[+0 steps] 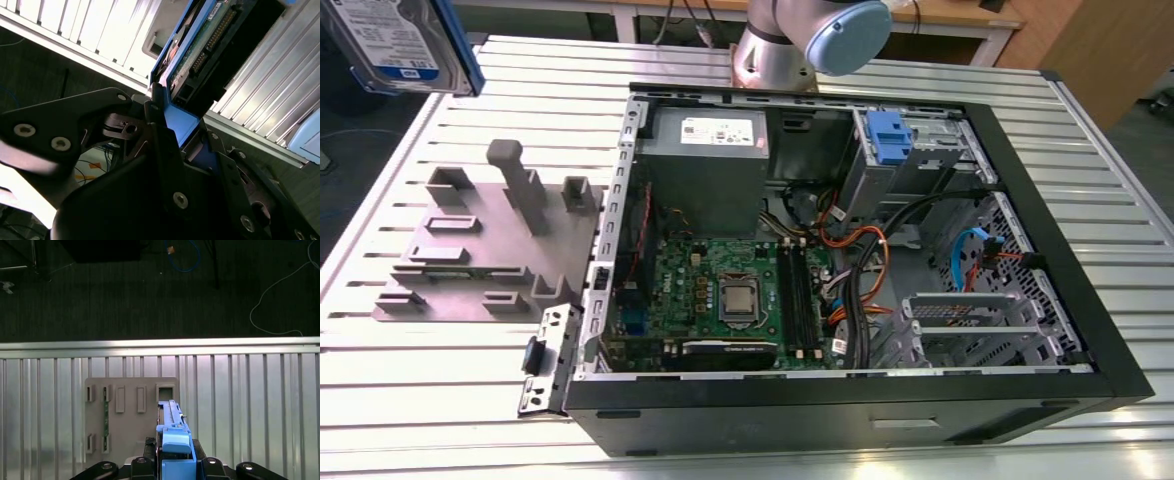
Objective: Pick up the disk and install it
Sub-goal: 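Pick up the disk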
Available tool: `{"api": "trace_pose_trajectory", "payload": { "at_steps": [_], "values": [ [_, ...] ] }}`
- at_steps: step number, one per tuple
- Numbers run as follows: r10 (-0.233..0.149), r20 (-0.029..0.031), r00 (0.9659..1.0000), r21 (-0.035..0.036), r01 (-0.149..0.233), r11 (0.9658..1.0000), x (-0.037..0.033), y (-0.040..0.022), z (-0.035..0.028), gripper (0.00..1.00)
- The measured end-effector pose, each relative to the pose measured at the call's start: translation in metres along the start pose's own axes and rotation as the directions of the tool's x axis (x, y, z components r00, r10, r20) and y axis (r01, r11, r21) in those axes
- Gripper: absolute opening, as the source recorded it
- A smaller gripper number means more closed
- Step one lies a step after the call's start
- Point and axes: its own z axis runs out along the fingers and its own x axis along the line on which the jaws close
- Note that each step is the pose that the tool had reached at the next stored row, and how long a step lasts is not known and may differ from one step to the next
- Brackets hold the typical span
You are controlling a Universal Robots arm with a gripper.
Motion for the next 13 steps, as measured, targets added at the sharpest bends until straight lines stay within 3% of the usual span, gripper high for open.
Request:
{"api": "trace_pose_trajectory", "payload": {
  "at_steps": [13],
  "values": [
    [0.0,0.0,1.0,0.0001,0.0,1.0,0.0,0.0,-0.0068,0.36]
  ]
}}
